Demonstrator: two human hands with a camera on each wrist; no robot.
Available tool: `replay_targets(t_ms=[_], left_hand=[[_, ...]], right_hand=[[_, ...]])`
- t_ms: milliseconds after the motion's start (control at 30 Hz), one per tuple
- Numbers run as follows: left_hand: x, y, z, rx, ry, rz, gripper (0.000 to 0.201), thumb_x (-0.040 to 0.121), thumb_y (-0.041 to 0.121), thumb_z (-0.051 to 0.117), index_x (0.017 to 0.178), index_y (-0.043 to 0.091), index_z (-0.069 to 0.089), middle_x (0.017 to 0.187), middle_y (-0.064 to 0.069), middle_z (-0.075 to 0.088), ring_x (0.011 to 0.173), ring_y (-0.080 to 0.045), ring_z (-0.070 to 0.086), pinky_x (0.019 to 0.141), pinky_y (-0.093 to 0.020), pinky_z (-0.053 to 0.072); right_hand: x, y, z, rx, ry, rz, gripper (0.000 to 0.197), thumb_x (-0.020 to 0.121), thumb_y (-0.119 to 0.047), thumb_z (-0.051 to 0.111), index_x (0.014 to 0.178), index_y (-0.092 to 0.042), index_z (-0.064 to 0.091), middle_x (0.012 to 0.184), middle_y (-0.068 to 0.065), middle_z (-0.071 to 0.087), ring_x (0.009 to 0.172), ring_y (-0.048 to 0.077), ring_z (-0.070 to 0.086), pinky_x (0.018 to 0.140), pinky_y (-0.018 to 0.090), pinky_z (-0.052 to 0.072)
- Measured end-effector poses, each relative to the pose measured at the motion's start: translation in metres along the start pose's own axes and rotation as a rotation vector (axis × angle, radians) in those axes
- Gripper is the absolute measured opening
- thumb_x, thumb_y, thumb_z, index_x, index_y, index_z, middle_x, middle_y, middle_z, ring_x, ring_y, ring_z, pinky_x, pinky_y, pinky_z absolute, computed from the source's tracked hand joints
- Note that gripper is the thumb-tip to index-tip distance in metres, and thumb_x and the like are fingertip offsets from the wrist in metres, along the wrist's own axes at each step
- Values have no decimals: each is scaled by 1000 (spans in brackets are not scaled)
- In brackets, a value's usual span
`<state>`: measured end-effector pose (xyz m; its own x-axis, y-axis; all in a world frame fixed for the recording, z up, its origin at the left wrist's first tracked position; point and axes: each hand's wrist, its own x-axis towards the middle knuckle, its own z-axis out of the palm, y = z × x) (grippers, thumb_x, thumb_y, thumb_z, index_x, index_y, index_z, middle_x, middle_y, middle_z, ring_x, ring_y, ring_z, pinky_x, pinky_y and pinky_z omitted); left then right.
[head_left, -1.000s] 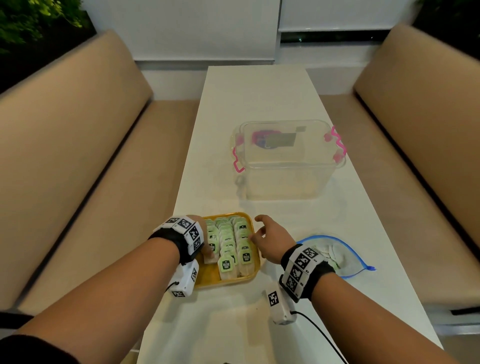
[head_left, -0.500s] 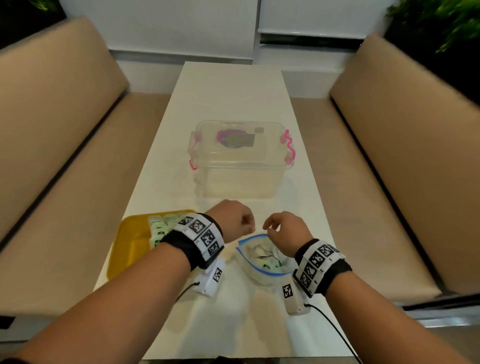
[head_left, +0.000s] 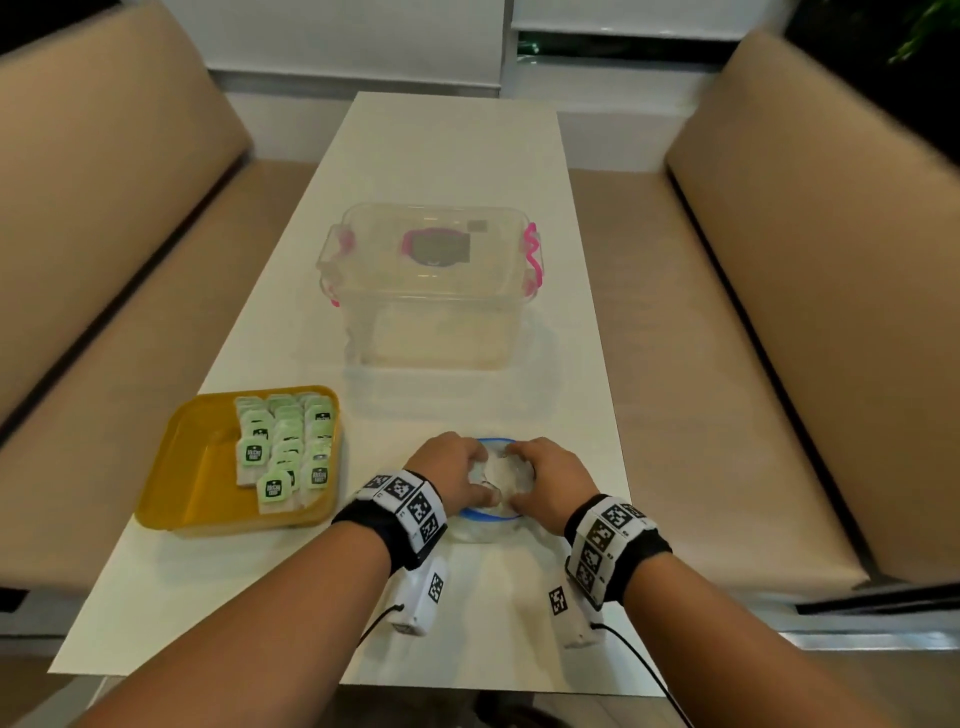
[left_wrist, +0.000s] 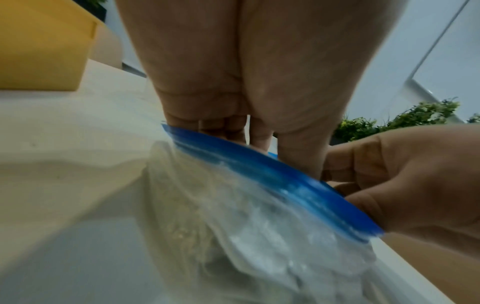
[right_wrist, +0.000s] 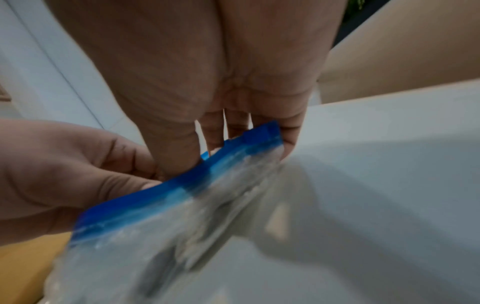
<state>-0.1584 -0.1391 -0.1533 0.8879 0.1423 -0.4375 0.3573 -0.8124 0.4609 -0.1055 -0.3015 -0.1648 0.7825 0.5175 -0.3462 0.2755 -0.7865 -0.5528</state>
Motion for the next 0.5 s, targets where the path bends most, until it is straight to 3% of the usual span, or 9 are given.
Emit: replay_targets(t_ms=[167, 267, 500], left_hand=[[0, 10, 7, -91, 143, -58, 26, 85, 40, 70, 101, 20, 70, 97, 1, 69, 93, -18, 65, 85, -32, 53], [1, 13, 5, -103, 178, -78, 10, 86, 33, 68, 86, 23, 70, 84, 4, 71, 83, -18, 67, 79, -33, 56], [-9, 18, -26, -154, 242, -23, 4, 88, 27, 66, 87, 25, 69, 78, 5, 68, 76, -14, 64, 70, -24, 48]], right_hand=[[-1, 7, 1, 162, 17, -32, 69, 74, -4, 72, 138, -17, 52, 134, 3, 55, 120, 19, 54, 102, 24, 42], [-2, 10, -1, 153, 3, -50, 67, 74, -9, 73, 137, -20, 53, 131, 3, 54, 118, 19, 54, 101, 25, 43], [-2, 13, -11, 104, 66, -112, 61, 73, -32, 79, 130, -30, 56, 129, 0, 47, 120, 20, 46, 102, 29, 40]])
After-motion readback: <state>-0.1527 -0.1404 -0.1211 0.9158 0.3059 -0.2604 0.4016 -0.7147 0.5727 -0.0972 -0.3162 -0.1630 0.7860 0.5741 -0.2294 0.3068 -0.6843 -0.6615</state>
